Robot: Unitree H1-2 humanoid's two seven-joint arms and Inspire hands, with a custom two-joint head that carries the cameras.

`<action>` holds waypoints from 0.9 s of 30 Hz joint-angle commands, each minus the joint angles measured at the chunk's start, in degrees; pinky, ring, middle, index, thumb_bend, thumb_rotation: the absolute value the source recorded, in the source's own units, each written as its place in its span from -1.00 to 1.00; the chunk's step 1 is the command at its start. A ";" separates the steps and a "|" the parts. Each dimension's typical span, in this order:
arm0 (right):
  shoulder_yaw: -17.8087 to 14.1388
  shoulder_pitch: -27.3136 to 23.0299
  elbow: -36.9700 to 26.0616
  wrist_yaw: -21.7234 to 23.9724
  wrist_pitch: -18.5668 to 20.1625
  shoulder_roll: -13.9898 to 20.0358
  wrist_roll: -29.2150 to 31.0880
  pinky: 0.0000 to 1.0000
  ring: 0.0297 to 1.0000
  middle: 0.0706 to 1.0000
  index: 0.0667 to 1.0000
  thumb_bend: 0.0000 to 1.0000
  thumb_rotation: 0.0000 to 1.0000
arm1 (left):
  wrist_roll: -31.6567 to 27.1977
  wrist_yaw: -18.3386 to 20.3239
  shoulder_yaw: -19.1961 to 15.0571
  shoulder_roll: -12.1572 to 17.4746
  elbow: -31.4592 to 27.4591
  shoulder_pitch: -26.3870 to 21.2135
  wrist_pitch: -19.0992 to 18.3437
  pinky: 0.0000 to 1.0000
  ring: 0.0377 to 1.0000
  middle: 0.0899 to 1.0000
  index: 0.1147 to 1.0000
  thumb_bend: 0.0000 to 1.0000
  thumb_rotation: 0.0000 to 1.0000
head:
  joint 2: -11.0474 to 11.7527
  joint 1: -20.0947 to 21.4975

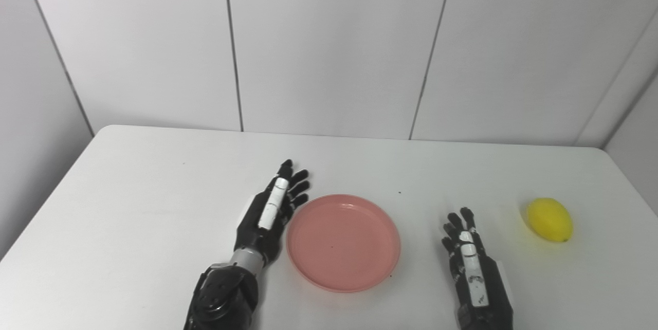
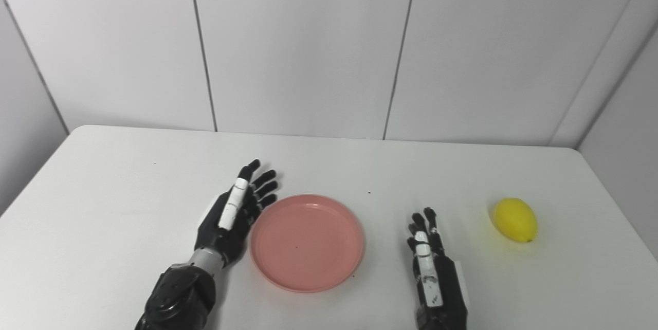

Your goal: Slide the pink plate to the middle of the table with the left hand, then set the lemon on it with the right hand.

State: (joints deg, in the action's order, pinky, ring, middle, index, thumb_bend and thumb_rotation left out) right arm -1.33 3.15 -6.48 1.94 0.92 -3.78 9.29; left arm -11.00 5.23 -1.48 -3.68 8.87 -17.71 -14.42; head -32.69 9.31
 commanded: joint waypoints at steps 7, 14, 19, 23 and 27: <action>0.84 0.36 1.97 -0.85 0.89 -2.04 0.04 1.00 0.94 0.89 0.98 0.49 0.60 | -0.27 0.72 -0.48 2.45 2.72 0.37 -3.70 0.78 0.80 0.81 0.91 0.63 0.59 | -0.45 2.86; 1.55 -0.54 3.38 -1.93 0.41 -3.12 -1.85 1.00 0.94 0.89 0.98 0.49 0.64 | -0.28 1.08 -1.06 4.30 3.87 -0.67 -3.70 0.78 0.81 0.83 0.94 0.63 0.63 | -0.36 6.52; 2.01 -1.03 4.44 -2.14 -0.25 -3.52 -2.72 1.00 0.94 0.91 0.99 0.45 0.65 | -0.78 2.04 -1.60 4.85 4.91 -1.17 -3.07 0.81 0.84 0.85 0.95 0.59 0.63 | -0.04 8.87; 2.30 -1.55 5.55 -2.60 -0.75 -4.16 -3.69 1.00 0.92 0.90 0.98 0.48 0.64 | -1.22 2.65 -1.99 5.49 5.70 -1.47 -2.05 0.83 0.85 0.84 0.88 0.59 0.63 | 0.30 11.50; 2.72 -1.86 6.30 -2.81 -1.27 -4.43 -4.55 1.00 0.93 0.91 0.99 0.51 0.65 | -1.46 2.93 -2.60 5.65 6.19 -1.72 -1.77 0.82 0.85 0.86 0.90 0.59 0.60 | 0.50 12.92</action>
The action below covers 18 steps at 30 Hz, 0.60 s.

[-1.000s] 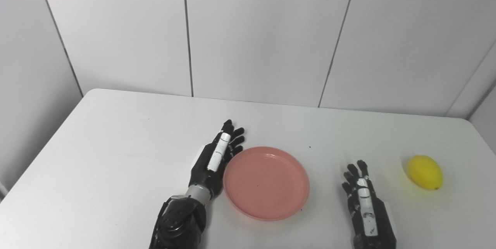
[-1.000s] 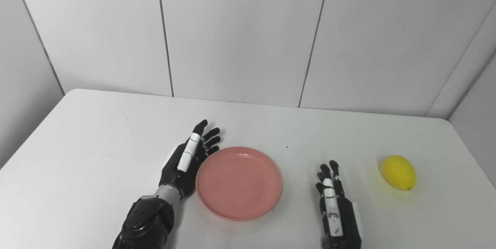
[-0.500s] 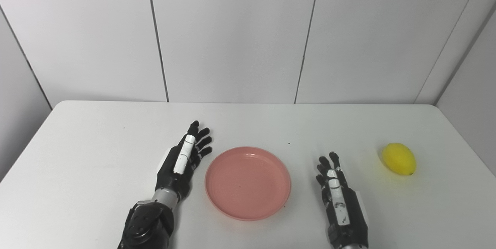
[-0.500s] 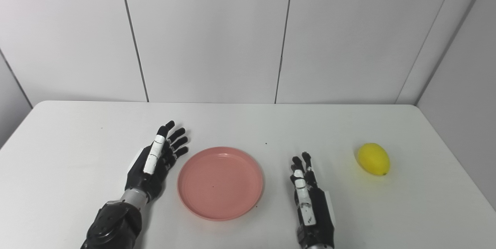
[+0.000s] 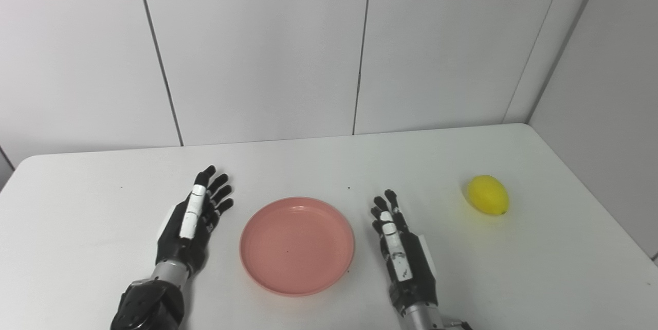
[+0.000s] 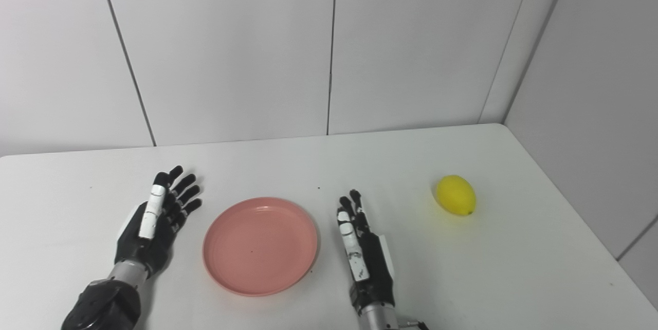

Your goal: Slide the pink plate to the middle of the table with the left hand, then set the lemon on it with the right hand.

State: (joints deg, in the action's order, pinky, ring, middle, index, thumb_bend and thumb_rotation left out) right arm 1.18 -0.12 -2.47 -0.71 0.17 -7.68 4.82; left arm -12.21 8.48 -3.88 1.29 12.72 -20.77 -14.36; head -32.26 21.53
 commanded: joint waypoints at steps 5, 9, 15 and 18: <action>0.43 1.09 3.08 -0.59 -0.80 -0.88 -0.89 1.00 0.94 0.91 0.99 0.53 0.66 | -0.69 0.31 -0.85 0.76 2.73 1.12 -2.22 0.81 0.85 0.87 0.92 0.60 0.58 | 0.32 2.05; 0.51 0.88 3.53 -0.89 -0.85 -0.91 -1.69 1.00 0.95 0.91 1.00 0.53 0.67 | -0.89 0.52 -0.88 0.87 3.09 0.92 -2.31 0.85 0.86 0.87 0.93 0.62 0.57 | 0.62 2.54; 0.10 0.73 3.76 -1.11 -1.07 -0.67 -1.92 1.00 0.96 0.92 1.00 0.53 0.65 | -1.45 0.88 -0.95 0.69 3.71 0.74 -2.12 0.90 0.88 0.88 0.93 0.63 0.57 | 0.96 2.56; -0.60 0.76 3.21 -1.16 -0.80 -0.62 -1.13 1.00 0.97 0.93 1.00 0.52 0.63 | -1.73 0.80 -1.04 0.32 3.18 0.91 -2.83 0.89 0.89 0.89 0.96 0.65 0.57 | 1.21 2.58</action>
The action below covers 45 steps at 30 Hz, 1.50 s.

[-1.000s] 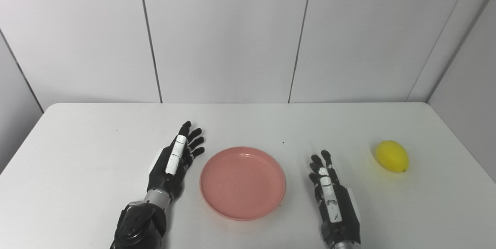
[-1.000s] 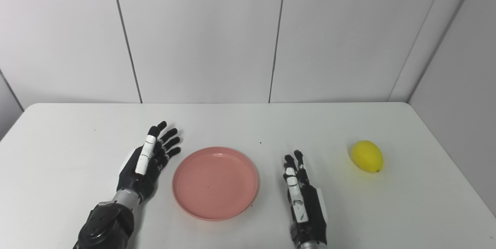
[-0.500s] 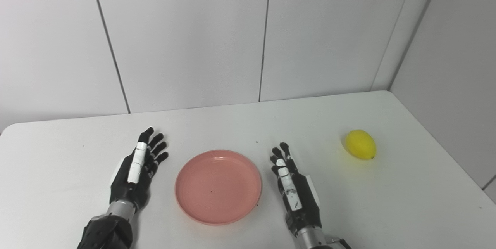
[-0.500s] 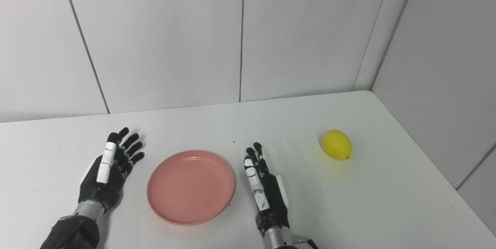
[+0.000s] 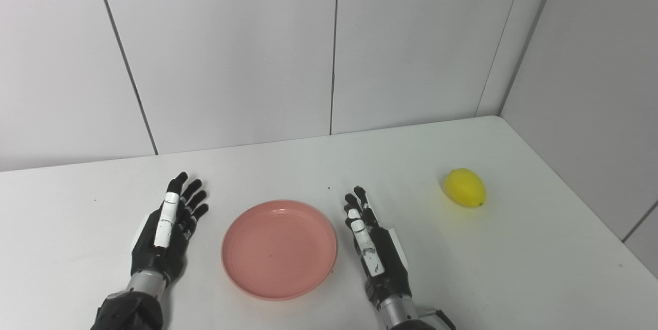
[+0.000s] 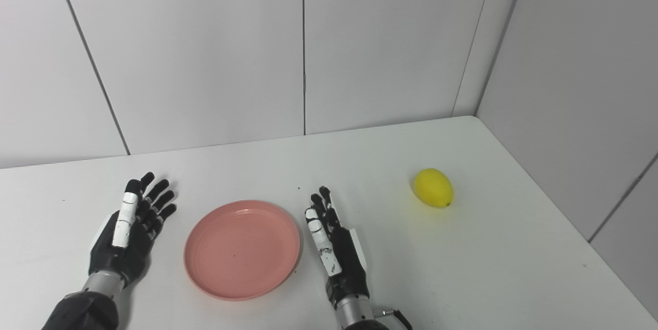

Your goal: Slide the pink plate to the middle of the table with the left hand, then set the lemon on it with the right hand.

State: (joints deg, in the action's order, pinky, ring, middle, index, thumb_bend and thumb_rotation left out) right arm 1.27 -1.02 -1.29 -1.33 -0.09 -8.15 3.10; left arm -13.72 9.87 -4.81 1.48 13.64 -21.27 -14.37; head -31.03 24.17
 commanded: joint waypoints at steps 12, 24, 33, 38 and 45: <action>-2.75 -0.99 -9.55 -7.60 7.92 3.84 -13.60 0.57 0.62 0.65 0.65 0.41 0.30 | -1.01 0.08 -0.01 0.50 3.07 1.22 -2.50 0.87 0.91 0.91 0.99 0.66 0.61 | 0.35 0.98; -3.53 -6.34 -14.48 -6.25 9.43 13.52 -24.03 0.20 0.31 0.37 0.55 0.54 0.31 | -2.88 0.45 0.07 0.74 0.60 2.27 -3.95 0.85 0.88 0.87 0.94 0.65 0.57 | 0.47 2.03; -0.17 -9.42 -17.17 -1.11 16.54 23.29 -41.02 0.10 0.31 0.41 0.53 0.70 0.41 | -3.75 0.75 0.78 0.94 -2.09 3.22 -5.76 0.95 0.91 0.91 0.96 0.64 0.59 | 0.63 2.27; 1.97 -11.28 -15.83 -1.72 16.01 27.79 -51.94 0.07 0.25 0.40 0.49 0.73 0.37 | -3.60 0.69 0.87 1.18 -1.93 3.12 -5.90 0.97 0.90 0.90 0.98 0.66 0.60 | 0.63 2.27; 2.60 -13.58 -11.67 -3.46 14.87 32.53 -59.20 0.10 0.24 0.38 0.47 0.77 0.29 | -3.44 0.36 0.91 0.99 -2.21 3.22 -6.29 0.99 0.92 0.91 0.97 0.64 0.59 | 0.69 1.77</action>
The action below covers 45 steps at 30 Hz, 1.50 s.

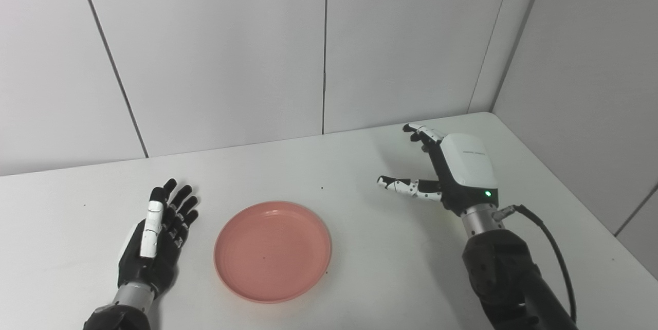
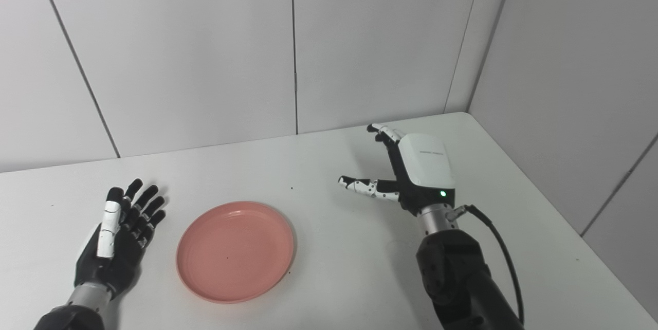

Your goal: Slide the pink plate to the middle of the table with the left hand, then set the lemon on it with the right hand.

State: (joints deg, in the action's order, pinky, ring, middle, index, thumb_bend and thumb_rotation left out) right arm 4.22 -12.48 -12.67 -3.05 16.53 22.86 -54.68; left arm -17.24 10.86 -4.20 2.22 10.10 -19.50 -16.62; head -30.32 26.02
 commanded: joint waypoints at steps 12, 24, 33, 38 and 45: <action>-0.68 -3.48 8.93 -7.70 -1.83 6.77 -7.24 0.51 0.40 0.37 0.39 0.81 0.30 | 0.00 -0.10 0.59 0.50 1.43 1.37 -4.58 1.00 0.94 0.91 1.00 0.67 0.61 | 0.13 -0.24; -1.31 -2.50 18.06 -10.63 -1.42 8.04 -3.85 0.24 0.30 0.33 0.34 0.84 0.30 | 0.23 0.72 0.83 1.15 2.07 1.13 -4.39 1.00 0.93 0.91 0.99 0.66 0.60 | -0.05 -0.53; -0.46 -1.78 21.78 -11.07 -0.61 7.38 -1.00 0.09 0.28 0.40 0.41 0.80 0.28 | 0.16 0.73 0.99 1.14 1.95 0.96 -4.84 1.00 0.92 0.90 1.00 0.67 0.62 | -0.20 -0.87; -0.03 -1.78 22.43 -10.50 0.41 6.71 -0.36 0.00 0.27 0.43 0.42 0.78 0.26 | 0.40 0.84 1.27 1.30 1.63 1.05 -4.89 1.00 0.92 0.91 1.00 0.66 0.64 | -0.24 -0.95; 0.25 -1.49 23.09 -11.88 -0.73 6.57 0.53 -0.10 0.19 0.39 0.40 0.75 0.26 | 0.61 1.17 1.64 1.44 2.25 1.25 -4.15 1.00 0.91 0.91 1.00 0.64 0.66 | -0.36 -1.14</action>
State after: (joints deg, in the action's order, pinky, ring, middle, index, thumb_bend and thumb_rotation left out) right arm 4.96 -12.77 11.45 -12.62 16.45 28.32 -54.39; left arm -17.24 12.15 -3.43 3.33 10.49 -19.67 -17.03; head -30.67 24.96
